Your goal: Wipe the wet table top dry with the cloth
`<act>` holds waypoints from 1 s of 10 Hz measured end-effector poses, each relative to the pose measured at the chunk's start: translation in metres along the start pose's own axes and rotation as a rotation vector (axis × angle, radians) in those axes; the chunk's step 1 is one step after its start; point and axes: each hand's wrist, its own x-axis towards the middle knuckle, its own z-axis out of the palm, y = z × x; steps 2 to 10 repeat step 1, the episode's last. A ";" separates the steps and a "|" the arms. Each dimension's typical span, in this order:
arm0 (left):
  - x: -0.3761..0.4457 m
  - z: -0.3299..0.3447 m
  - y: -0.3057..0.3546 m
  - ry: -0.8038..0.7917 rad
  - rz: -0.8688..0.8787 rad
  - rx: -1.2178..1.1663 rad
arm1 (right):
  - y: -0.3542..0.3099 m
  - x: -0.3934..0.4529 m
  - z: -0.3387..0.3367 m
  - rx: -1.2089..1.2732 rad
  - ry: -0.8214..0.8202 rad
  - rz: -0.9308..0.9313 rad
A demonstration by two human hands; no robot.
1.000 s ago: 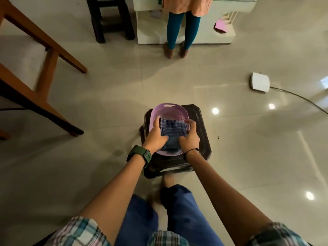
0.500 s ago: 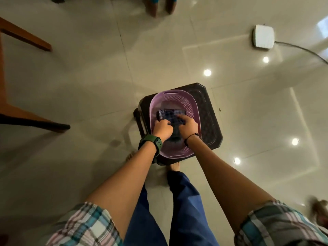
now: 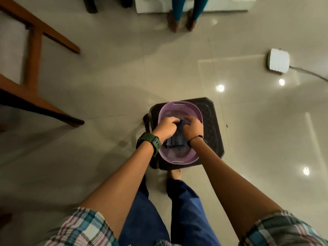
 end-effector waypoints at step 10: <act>-0.027 -0.042 0.016 0.186 0.076 -0.081 | -0.044 0.001 -0.023 0.010 0.007 -0.158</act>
